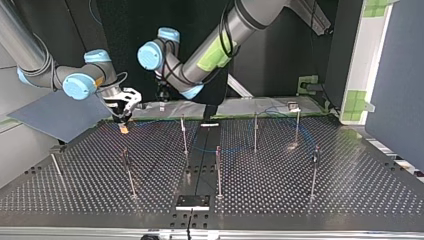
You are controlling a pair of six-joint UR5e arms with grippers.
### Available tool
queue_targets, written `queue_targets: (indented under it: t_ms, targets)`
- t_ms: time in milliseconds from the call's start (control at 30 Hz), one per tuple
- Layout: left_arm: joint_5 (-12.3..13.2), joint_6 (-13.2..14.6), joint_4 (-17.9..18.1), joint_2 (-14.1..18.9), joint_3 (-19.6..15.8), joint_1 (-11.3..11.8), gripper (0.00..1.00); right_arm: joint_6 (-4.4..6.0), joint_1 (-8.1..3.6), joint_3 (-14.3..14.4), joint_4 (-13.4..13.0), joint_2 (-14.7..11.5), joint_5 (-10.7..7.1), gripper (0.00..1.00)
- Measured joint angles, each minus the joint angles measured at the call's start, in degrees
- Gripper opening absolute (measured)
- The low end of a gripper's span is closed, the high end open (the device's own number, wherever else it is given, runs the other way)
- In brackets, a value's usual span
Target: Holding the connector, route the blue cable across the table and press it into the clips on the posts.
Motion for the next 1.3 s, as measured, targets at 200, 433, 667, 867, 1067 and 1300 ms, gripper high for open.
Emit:
queue_targets:
  t_ms: [200, 433, 667, 867, 1067, 1300]
  targets:
    - [-2.0, 0.0, 1.3, -0.1, 2.7, 0.1, 1.00, 0.00, -0.01, 0.0, 0.0, 0.0, -0.08, 0.00]
    - [-2.6, -0.1, 1.5, -2.0, 6.2, 0.8, 1.00, 0.00, -0.03, 0.0, 0.0, 0.0, -0.12, 0.00]
    - [-3.3, -0.5, 1.2, -5.7, 10.0, 1.0, 1.00, -0.12, -0.03, 0.0, 0.0, 0.0, -0.22, 0.00]
    - [-4.3, -0.6, 1.8, -7.7, 13.1, 1.3, 1.00, -0.17, -0.01, 0.0, 0.0, 0.0, -0.36, 0.00]
    - [-4.8, -0.6, 0.7, -7.9, 15.1, 1.0, 1.00, -0.18, -0.02, 0.0, 0.0, 0.0, -0.59, 0.00]
    - [-6.6, -0.5, -0.9, -7.9, 15.3, 0.6, 0.71, -0.18, -0.03, 0.0, 0.0, 0.0, -0.61, 0.00]
